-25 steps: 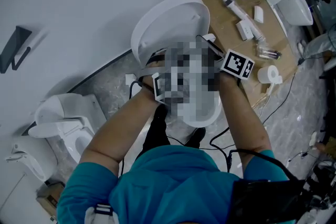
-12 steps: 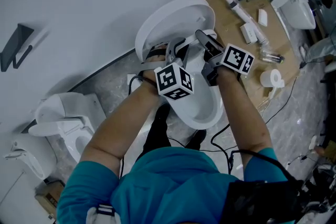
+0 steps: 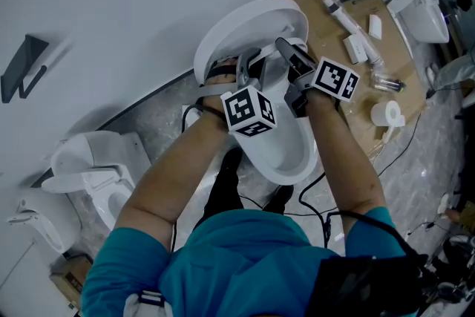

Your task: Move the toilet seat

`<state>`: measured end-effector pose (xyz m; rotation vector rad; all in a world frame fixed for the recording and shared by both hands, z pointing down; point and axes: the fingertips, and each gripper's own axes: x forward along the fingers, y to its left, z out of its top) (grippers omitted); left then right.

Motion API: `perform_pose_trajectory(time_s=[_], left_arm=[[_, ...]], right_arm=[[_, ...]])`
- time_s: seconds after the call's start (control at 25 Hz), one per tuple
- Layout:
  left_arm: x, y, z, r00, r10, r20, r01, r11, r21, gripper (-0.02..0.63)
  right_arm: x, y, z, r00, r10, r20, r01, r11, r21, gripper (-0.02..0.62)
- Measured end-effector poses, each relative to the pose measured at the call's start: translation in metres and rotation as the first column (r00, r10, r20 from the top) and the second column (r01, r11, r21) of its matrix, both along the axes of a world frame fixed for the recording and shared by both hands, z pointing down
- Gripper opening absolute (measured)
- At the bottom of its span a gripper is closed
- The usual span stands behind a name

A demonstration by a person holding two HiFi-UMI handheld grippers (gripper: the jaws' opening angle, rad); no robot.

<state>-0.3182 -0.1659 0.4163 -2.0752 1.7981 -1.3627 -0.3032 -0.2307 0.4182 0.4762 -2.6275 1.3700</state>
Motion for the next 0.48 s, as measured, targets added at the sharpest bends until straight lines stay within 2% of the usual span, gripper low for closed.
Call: perform_pose_trajectory(time_s=[0.48], left_arm=[[-0.0086,-0.0068,0.0029,1.0,-0.012,0.022,0.012,1.0,-0.004,0.067]], right_arm=[[-0.0069,-0.0061,0.0021,1.0,0.006,0.0,-0.006,1.0,0.002,0.207]])
